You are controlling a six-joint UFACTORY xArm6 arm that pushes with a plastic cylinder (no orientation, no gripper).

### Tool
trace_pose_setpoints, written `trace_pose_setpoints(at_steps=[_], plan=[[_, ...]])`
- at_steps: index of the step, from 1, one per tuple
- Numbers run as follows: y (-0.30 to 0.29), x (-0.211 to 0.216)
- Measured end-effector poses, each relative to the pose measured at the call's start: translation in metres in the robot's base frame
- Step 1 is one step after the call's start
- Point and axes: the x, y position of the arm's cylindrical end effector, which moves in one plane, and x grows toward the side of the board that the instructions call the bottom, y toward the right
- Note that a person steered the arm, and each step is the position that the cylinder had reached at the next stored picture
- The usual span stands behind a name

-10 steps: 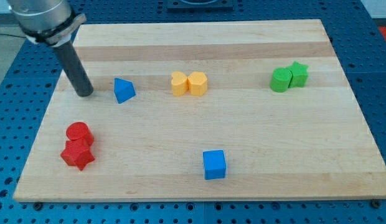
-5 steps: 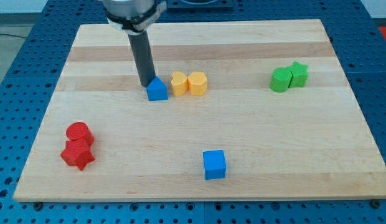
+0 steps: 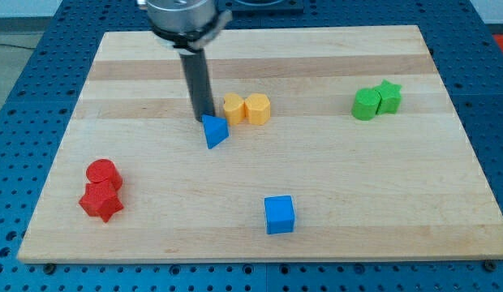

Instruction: Move blue triangle into the blue cube

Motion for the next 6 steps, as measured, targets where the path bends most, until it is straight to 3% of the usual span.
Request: trace_pose_setpoints(at_steps=[1, 3, 5, 6], plan=[[0.014, 0.041], [-0.033, 0.037], [0.000, 0.106], [-0.006, 0.095]])
